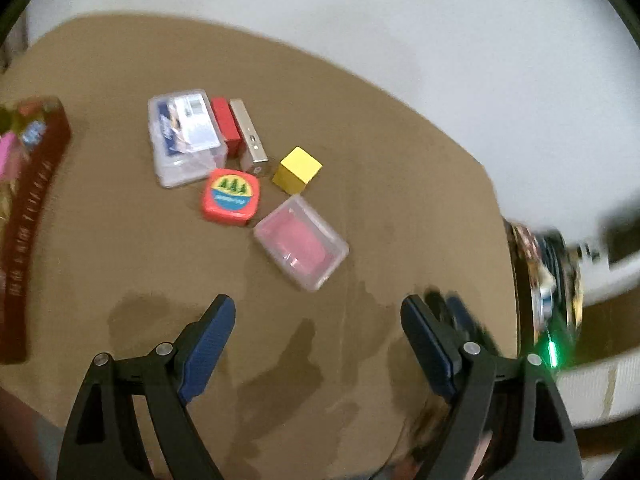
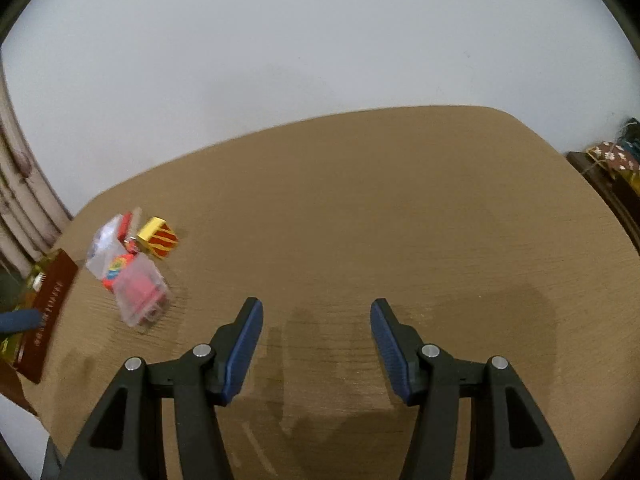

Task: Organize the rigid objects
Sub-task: 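Grasp the clear pink-lidded box with the left gripper, then lower the clear pink box into the gold tin and open the left gripper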

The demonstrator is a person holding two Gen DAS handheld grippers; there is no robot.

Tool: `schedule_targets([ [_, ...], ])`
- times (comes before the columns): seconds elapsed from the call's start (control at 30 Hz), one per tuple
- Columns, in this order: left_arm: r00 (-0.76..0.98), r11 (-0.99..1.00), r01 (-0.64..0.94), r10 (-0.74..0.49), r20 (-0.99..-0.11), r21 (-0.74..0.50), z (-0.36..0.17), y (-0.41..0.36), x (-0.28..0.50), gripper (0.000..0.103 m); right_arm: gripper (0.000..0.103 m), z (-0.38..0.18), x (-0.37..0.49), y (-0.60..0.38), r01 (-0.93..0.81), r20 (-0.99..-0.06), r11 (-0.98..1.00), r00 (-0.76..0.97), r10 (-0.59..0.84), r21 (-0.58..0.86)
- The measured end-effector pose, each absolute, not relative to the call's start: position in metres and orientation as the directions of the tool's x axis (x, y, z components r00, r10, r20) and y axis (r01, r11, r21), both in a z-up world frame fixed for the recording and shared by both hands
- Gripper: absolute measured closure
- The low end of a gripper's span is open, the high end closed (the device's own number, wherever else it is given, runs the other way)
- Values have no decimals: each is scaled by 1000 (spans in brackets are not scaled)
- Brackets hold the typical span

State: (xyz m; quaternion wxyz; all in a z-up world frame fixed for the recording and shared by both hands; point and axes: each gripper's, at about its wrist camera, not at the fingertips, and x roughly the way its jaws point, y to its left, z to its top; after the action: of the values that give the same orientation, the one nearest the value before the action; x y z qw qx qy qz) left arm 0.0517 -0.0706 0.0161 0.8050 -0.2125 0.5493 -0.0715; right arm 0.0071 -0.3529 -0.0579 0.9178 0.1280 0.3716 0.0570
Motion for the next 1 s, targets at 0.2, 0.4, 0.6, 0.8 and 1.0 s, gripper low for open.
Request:
schedule_targets([
  [0.2,324,858,-344,-273,-906,-382,-23,-81,92,26,46,-58,7,-370,-27,-628,924,726,280,381],
  [0.4,276,827,-458,-217,-937,-326,-43,-84,107,30,46,-56,1,-374,-60,-596,906,735,324,418],
  [0.6,239,851,-476,-119,-964,-223,-47,-99,115,35,46,-54,-6,-384,-63,-590,899,734,336,434],
  [0.8,228,891,-432,-46,-973,-143,-43,-111,117,53,46,-53,-6,-388,-49,-596,897,731,333,440],
  [1.0,279,947,-282,-73,-957,-155,-21,-116,63,53,46,-51,-5,-390,-31,-613,899,720,323,437],
])
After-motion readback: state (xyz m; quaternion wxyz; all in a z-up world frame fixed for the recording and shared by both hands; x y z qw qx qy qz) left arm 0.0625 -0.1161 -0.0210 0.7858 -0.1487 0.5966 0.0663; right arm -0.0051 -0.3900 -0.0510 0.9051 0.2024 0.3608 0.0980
